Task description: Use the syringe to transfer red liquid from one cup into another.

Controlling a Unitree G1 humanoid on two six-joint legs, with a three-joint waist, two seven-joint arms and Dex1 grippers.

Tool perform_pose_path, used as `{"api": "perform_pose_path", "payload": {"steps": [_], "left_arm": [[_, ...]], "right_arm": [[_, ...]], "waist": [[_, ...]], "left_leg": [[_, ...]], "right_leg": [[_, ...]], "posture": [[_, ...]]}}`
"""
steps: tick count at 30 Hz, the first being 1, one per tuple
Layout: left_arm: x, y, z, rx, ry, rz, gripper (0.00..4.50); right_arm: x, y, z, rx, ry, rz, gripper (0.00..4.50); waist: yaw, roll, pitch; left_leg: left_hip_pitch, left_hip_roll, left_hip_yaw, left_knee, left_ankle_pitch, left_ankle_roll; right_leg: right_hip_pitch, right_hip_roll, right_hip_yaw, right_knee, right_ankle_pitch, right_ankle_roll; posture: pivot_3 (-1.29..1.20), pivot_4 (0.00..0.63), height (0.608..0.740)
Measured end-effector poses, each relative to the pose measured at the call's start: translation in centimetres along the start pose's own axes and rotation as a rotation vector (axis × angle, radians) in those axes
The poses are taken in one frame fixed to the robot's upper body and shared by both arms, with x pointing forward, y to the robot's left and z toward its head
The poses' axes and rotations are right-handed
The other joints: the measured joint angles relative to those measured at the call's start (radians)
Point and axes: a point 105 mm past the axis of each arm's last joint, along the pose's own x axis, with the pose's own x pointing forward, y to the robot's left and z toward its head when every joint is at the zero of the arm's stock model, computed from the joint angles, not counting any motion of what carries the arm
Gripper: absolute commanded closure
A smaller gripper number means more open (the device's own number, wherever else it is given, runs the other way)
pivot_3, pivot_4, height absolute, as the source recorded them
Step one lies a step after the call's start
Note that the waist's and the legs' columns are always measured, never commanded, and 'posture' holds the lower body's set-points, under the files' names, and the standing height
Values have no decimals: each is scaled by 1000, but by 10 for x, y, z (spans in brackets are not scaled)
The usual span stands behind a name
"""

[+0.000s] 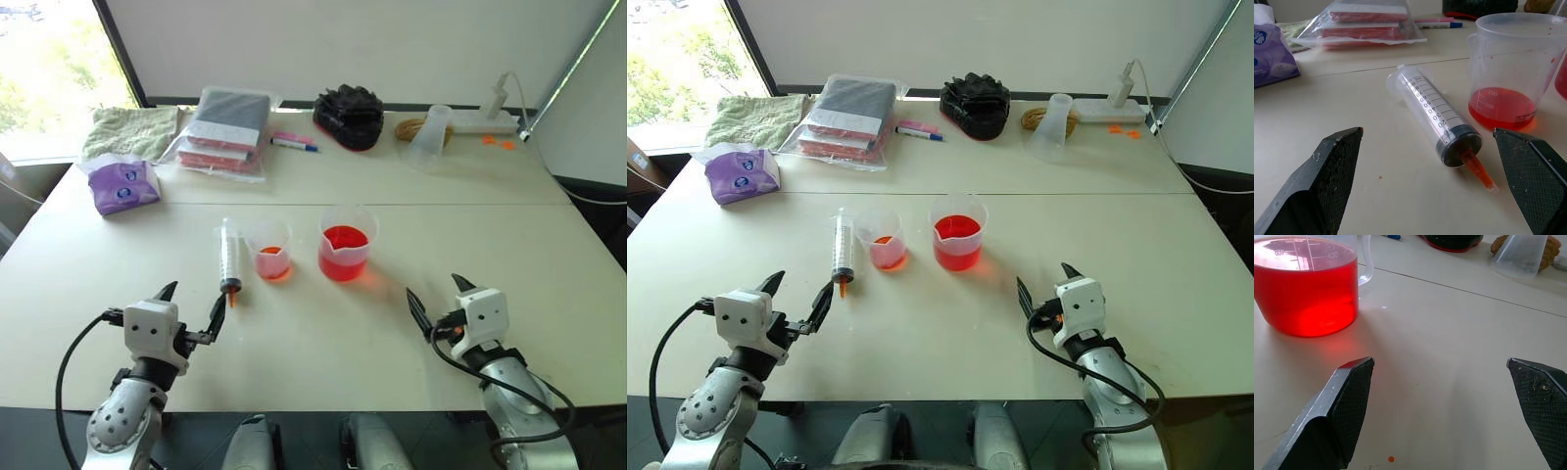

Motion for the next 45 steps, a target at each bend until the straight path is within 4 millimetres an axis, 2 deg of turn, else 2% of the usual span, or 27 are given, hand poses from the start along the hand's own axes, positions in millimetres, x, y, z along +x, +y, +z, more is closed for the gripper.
{"api": "perform_pose_path", "payload": {"steps": [8, 19, 24, 29, 32, 35, 40, 42, 45], "left_arm": [[3, -5, 1, -9, 4, -8, 10], [16, -8, 19, 0, -17, -17, 10], [28, -7, 27, -32, -1, -135, 10], [19, -15, 18, -95, 140, -388, 10], [12, 3, 10, -149, 315, -521, 10], [9, 17, 14, -212, 400, -595, 10], [25, 59, 47, -261, 472, -594, 10], [32, 77, 63, -285, 485, -565, 10], [41, 87, 77, -285, 514, -539, 10]], "right_arm": [[1, 0, 0, 0, 2, 3, 0], [10, -8, 12, -23, -25, -6, 0], [14, -7, 8, 11, 1, 41, 0], [19, -7, 10, 48, 36, 153, 0], [22, -8, 16, 51, 55, 243, 0], [27, -9, 19, 77, 67, 284, 0], [45, -23, 35, 63, 37, 292, 0], [49, -26, 35, 67, 40, 291, 0], [51, -28, 30, 76, 56, 287, 0]], "waist": [[0, 0, 0], [0, 0, 0], [0, 0, 0], [-2, 1, 0], [-1, 2, 1], [-1, 1, 2], [2, 1, 3], [0, 0, 4], [-1, 1, 4]], "left_leg": [[0, 0, 0, 0, 0, 0], [0, 0, 0, 0, 0, 0], [0, 0, 0, 0, 0, 0], [0, 0, 0, 0, 0, 0], [1, 0, 0, 0, 0, 1], [0, 0, 0, 0, 0, 1], [0, -1, 0, 0, 0, 1], [-1, -1, 0, -1, 0, 1], [-2, -1, 1, -1, -1, 2]], "right_leg": [[0, 0, 0, 0, 0, 0], [0, 0, 0, 0, 1, 1], [0, 0, 0, 0, 1, 2], [0, 1, 0, 0, 1, 3], [0, 1, -1, 1, 0, 0], [-1, 1, -1, 1, 0, 0], [-1, 1, -2, 0, 1, 2], [-2, 1, -2, 0, 2, 4], [-3, 1, -2, -1, 2, 4]], "posture": [[0, 150, 740], [0, 150, 740], [0, 150, 740], [0, 150, 740], [0, 150, 740], [0, 150, 740], [0, 150, 740], [0, 150, 740], [0, 150, 740]]}}
